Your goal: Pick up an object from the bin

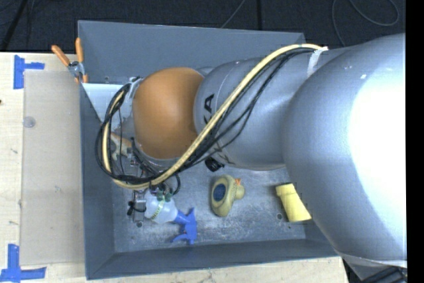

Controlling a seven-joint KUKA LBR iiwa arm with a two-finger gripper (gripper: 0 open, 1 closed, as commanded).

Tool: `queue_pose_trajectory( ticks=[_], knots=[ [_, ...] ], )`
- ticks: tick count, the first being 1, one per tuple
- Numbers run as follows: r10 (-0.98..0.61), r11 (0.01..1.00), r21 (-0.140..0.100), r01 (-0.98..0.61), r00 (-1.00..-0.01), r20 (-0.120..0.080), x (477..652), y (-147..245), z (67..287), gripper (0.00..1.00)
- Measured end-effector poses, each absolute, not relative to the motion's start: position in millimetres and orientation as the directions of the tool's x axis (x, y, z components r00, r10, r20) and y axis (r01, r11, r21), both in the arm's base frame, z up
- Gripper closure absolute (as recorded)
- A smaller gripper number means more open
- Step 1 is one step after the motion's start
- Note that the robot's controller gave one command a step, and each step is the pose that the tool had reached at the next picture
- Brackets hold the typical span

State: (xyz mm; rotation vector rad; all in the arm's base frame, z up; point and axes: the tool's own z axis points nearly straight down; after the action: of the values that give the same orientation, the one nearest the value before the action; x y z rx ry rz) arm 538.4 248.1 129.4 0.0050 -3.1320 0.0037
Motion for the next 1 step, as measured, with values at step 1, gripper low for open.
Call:
queue_pose_trajectory(
  ticks=[1],
  knots=[
    [0.001, 1.000, -0.001, 0.001, -1.000, 0.003, 540.6, 247.1, 133.9, 0.00]
  ],
)
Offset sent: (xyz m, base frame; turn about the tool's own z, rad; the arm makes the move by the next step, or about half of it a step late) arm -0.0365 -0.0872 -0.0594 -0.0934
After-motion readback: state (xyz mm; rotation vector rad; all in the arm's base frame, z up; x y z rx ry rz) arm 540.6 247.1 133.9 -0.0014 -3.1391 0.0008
